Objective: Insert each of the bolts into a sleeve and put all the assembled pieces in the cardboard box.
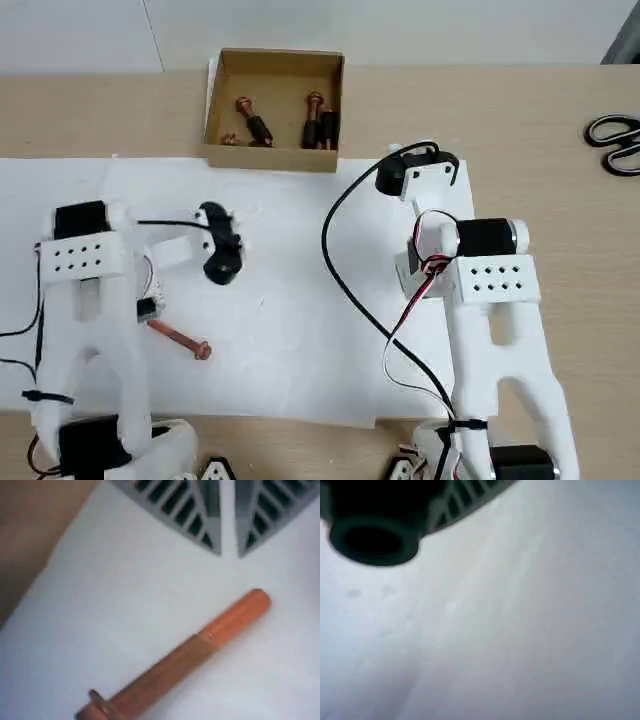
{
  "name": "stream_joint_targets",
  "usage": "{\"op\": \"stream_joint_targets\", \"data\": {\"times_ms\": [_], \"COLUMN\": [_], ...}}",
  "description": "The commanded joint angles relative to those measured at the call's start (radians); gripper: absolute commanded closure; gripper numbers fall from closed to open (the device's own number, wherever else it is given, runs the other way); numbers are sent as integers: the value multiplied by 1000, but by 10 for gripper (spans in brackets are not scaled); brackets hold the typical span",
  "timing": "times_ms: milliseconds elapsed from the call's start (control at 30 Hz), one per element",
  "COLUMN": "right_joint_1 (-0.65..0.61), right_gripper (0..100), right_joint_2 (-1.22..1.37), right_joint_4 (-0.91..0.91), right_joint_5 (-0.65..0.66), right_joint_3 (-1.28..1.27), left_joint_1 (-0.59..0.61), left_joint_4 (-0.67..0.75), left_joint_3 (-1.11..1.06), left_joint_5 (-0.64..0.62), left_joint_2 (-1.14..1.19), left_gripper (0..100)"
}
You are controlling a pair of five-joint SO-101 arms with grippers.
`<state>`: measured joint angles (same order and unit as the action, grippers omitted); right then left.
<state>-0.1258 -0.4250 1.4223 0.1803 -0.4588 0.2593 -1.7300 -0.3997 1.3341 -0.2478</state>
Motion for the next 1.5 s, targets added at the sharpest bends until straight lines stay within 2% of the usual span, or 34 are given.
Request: {"op": "stream_joint_targets", "data": {"times_ms": [0, 167, 300, 667, 867, 1067, 1467], "right_joint_1": [10, 10, 10, 10, 10, 10, 10], "right_gripper": [994, 994, 994, 994, 994, 994, 994], "right_joint_2": [-30, -30, -30, -38, -38, -38, -38], "right_joint_4": [-21, -27, -27, -25, -19, -19, -19], "right_joint_5": [12, 12, 12, 49, 54, 54, 54], "right_joint_3": [5, 5, -6, -6, -6, -6, -6], "left_joint_1": [11, 3, -5, -112, -129, -129, -129], "left_joint_4": [-26, -26, -25, -21, 48, 57, 103], "left_joint_3": [-24, -68, -99, -188, -216, -213, -61], "left_joint_5": [203, 259, 292, 295, 295, 311, 324], "left_joint_2": [-11, -11, -8, 0, 0, 9, 239], "left_gripper": [989, 983, 927, 921, 921, 921, 921]}}
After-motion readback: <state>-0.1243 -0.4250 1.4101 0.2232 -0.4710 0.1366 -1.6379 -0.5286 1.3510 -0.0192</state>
